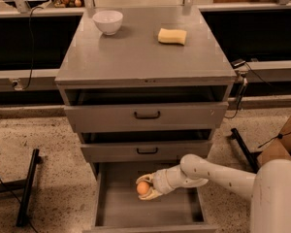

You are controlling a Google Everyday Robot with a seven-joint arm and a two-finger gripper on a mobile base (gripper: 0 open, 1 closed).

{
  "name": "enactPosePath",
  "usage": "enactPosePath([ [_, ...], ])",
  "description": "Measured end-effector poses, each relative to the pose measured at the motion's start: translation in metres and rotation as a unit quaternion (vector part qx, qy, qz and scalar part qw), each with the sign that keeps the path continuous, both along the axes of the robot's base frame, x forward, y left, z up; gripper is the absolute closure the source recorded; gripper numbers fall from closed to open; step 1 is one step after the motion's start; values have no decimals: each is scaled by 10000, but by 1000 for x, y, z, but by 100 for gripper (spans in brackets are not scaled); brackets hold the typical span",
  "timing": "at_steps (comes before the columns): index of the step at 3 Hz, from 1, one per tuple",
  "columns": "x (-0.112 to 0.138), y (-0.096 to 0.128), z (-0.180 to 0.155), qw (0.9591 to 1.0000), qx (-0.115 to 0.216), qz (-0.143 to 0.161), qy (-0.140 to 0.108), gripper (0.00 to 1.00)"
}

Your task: Pick orange from bottom drawer and place on counter

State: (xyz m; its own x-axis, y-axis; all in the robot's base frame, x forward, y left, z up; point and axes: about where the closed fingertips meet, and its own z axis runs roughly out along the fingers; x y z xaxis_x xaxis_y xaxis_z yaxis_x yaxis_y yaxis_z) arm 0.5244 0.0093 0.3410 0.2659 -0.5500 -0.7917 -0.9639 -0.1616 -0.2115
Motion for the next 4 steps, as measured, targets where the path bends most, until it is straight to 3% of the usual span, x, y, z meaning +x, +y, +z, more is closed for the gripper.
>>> enactPosePath([
  [1,-2,4,1,9999,33,84,49,100],
  [2,3,37,45,9965,390,723,-154,100],
  [3,-16,65,119,9814,855,1667,-425,100],
  [4,-36,80,184,9643,1073,2309,-734,100],
])
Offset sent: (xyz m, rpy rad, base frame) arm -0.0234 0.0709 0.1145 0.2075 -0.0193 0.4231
